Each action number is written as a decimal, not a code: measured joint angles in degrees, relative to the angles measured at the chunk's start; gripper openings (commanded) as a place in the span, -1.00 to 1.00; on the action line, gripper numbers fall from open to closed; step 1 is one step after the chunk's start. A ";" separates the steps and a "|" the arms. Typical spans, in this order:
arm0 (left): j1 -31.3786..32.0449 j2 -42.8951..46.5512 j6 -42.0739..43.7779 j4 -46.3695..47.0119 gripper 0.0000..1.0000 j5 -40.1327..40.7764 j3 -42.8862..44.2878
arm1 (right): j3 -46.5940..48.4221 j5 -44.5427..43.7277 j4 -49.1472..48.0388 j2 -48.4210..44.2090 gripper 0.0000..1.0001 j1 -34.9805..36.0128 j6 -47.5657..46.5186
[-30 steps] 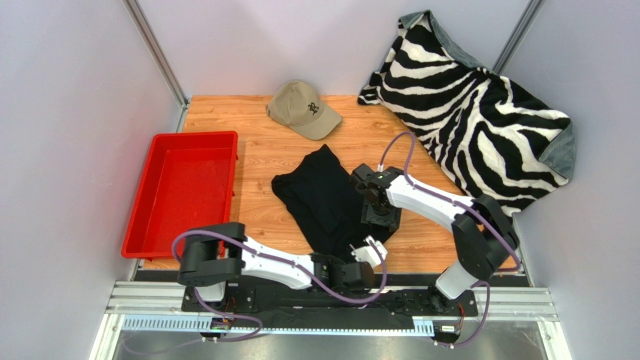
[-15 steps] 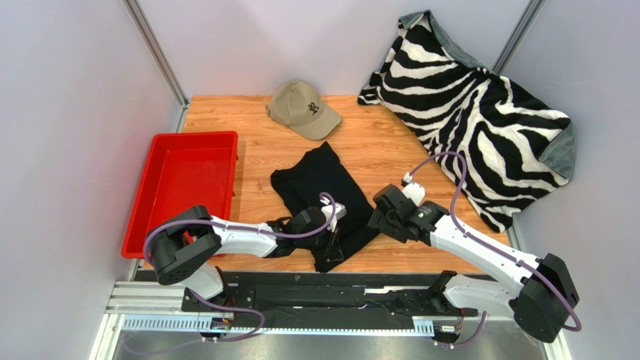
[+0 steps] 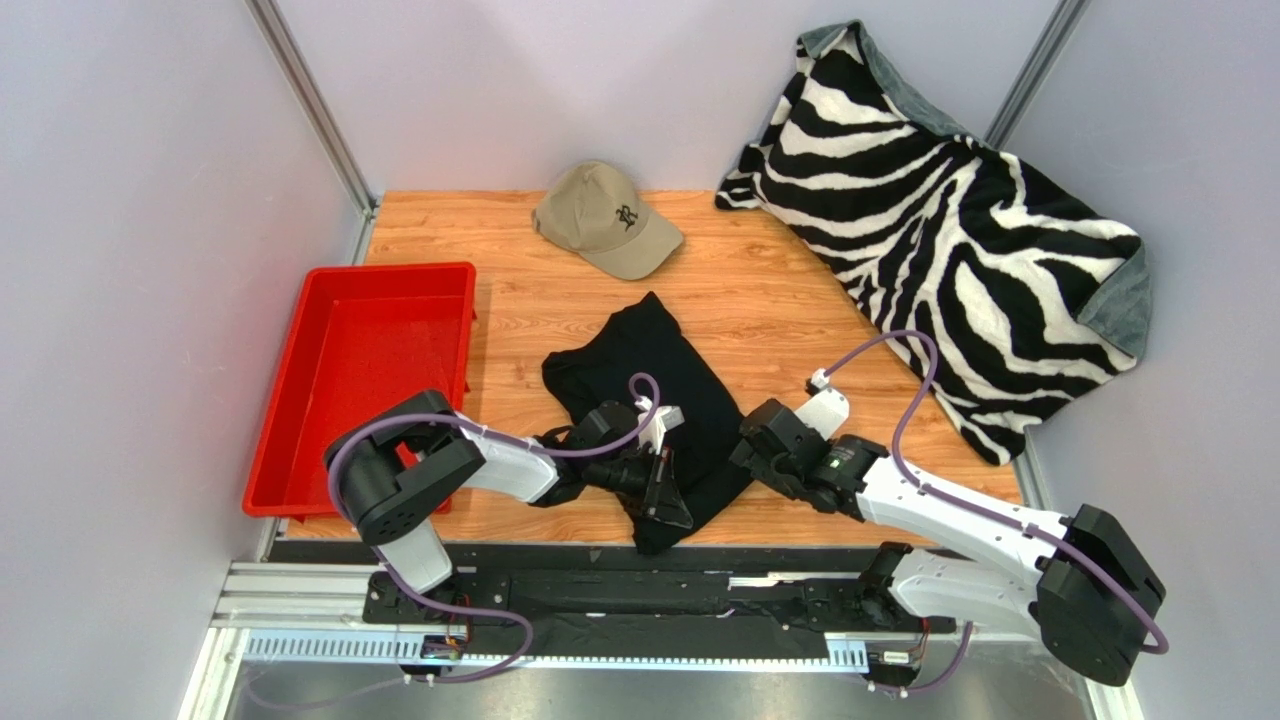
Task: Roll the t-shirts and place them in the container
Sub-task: Roll the T-shirt to the center of the board.
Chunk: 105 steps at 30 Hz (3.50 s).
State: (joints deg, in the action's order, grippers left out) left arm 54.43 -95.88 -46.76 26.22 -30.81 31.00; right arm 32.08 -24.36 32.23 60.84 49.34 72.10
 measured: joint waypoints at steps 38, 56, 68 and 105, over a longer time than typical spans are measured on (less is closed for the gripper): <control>10.21 23.26 17.44 -27.04 0.12 25.03 9.44 | 22.14 0.48 23.63 26.43 -1.00 -6.40 -15.17; 32.15 -1.70 24.22 -40.30 0.25 64.37 27.02 | 28.96 3.10 28.04 34.71 -1.00 -8.09 -19.32; 32.57 -3.13 22.99 -41.35 0.98 64.26 27.63 | 29.33 3.52 28.20 35.95 -1.00 -8.35 -19.67; 32.52 -6.88 19.43 -41.38 -1.00 64.52 28.74 | 29.35 4.44 27.54 35.47 -0.14 -9.05 -20.02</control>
State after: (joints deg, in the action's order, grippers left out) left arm 86.96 -102.76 -27.33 -15.16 33.71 59.75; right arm 61.43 -19.92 59.77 96.31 40.29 52.07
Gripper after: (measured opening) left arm 0.041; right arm 0.324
